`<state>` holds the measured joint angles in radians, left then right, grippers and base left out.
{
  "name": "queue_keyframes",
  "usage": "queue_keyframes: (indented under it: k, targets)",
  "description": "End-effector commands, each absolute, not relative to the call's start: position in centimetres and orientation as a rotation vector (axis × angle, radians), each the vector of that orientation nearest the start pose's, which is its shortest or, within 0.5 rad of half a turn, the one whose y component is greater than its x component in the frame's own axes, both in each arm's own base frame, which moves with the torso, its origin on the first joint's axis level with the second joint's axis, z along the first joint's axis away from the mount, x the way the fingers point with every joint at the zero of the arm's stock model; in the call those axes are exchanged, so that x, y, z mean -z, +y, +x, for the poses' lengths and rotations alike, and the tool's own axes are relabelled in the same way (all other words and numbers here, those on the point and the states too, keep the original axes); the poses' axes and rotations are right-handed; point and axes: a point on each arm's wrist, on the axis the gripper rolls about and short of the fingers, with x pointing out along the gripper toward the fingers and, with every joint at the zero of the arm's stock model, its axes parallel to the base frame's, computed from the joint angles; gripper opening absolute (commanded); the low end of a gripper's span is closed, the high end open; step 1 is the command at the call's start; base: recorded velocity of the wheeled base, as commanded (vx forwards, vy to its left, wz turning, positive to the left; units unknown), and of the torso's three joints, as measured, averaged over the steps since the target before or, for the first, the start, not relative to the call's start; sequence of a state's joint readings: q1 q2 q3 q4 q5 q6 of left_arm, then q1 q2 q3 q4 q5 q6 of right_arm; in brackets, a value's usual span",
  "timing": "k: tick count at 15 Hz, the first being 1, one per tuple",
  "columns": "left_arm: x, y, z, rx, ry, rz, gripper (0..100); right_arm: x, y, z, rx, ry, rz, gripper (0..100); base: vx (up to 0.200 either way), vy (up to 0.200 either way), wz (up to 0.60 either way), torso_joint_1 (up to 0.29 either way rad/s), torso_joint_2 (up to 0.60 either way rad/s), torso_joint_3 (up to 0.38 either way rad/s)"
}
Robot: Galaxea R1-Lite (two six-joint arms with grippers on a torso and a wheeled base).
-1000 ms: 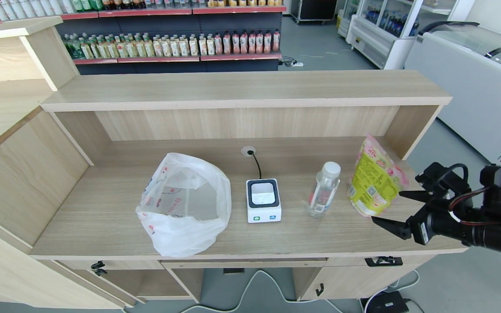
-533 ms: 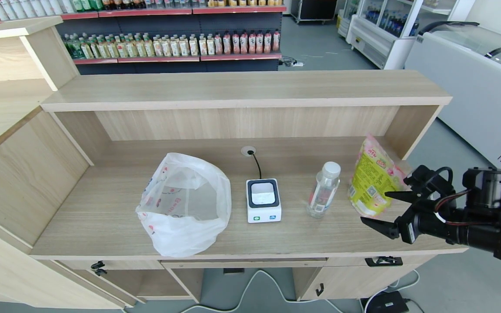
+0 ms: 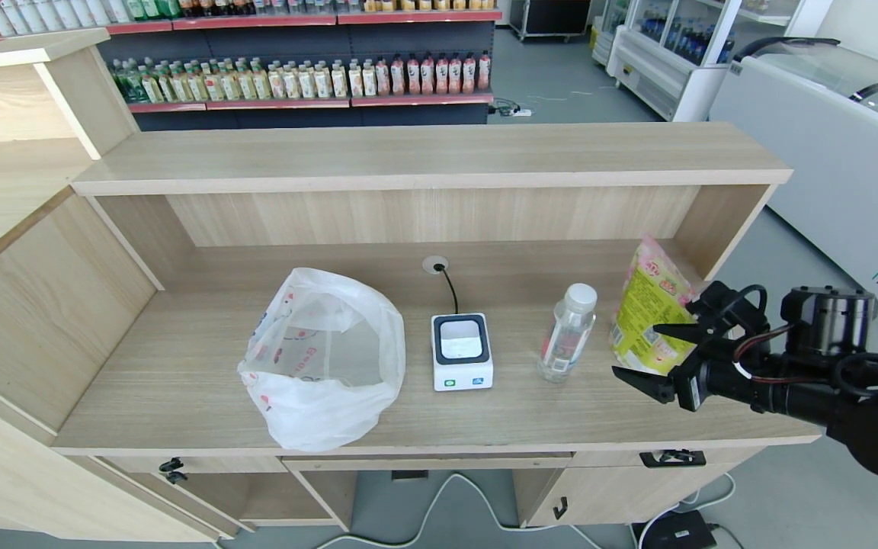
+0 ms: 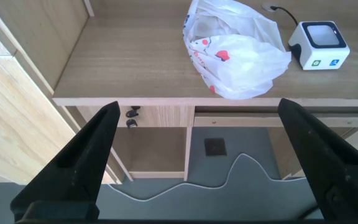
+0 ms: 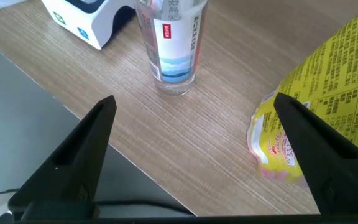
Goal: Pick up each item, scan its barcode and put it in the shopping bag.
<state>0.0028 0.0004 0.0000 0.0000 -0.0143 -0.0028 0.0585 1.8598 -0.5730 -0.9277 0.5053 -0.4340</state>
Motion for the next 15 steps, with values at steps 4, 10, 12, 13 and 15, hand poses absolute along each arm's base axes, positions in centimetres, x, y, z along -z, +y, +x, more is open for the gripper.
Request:
queue_keyframes:
  k: [4, 10, 12, 13, 15]
  targets:
    - [-7.5, 0.0, -2.3, 0.011, 0.0, -0.002, 100, -10.0, 4.0, 30.5, -0.653, 0.219, -0.313, 100, 0.0, 0.0, 0.0, 0.0, 0.0, 0.0]
    - [-7.5, 0.0, -2.3, 0.011, 0.0, -0.003, 100, -9.5, 4.2, 31.5, -0.655, 0.183, -0.324, 100, 0.0, 0.0, 0.0, 0.0, 0.0, 0.0]
    - [-7.5, 0.0, -2.3, 0.011, 0.0, -0.003, 100, -9.4, 4.2, 31.8, -0.678, 0.164, -0.321, 100, 0.0, 0.0, 0.0, 0.0, 0.0, 0.0]
    - [-7.5, 0.0, -2.3, 0.012, 0.0, -0.003, 100, -9.2, 4.3, 32.1, -0.694, 0.148, -0.319, 100, 0.0, 0.0, 0.0, 0.0, 0.0, 0.0]
    - [-7.5, 0.0, -2.3, 0.011, 0.0, -0.003, 100, -8.8, 4.3, 32.4, -0.709, 0.132, -0.316, 100, 0.0, 0.0, 0.0, 0.0, 0.0, 0.0]
